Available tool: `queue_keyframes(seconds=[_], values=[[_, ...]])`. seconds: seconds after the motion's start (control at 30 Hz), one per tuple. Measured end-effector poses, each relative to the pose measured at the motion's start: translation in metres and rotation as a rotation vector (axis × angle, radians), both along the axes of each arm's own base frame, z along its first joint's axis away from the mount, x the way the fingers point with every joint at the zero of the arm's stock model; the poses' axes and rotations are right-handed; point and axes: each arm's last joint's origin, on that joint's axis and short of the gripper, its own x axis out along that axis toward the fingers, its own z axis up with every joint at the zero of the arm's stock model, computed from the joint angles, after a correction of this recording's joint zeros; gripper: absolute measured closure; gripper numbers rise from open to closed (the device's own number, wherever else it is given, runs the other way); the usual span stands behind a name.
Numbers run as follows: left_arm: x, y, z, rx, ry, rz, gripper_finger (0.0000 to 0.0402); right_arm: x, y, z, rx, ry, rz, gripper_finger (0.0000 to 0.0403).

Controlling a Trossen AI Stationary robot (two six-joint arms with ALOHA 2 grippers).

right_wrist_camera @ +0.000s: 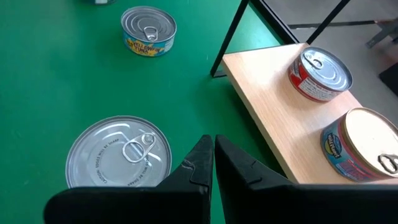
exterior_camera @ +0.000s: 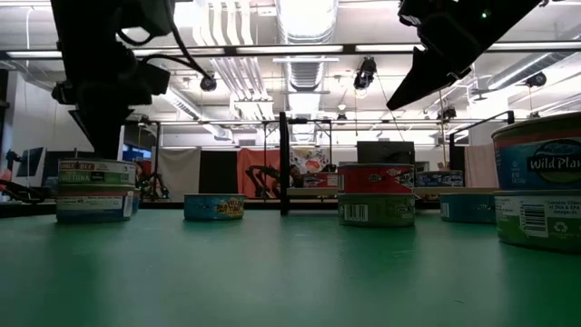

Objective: Stack canned seafood by type on shelf
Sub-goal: Put the green tuna can on the shelf

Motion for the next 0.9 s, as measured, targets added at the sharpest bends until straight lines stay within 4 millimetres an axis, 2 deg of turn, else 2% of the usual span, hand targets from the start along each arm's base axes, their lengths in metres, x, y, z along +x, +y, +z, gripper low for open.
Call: queue_keyframes(seconds=[0.33, 0.73, 0.9], values=[[0.003, -0.008, -0.001, 0.013, -0.032, -0.030, 0.0402, 0.000, 0.000, -0.001, 0.005, -0.002, -0.005, 0.0394], [0.010, -0.015, 0.018, -0.001, -0.066, -0.061, 0.0402, 0.000, 0.000, -0.001, 0.011, -0.005, -0.010, 0.0394], [0.008, -0.025, 0.015, -0.050, -0.065, -0.098, 0.0402, 0.000, 0.000, -0.001, 0.011, -0.005, -0.010, 0.0394]])
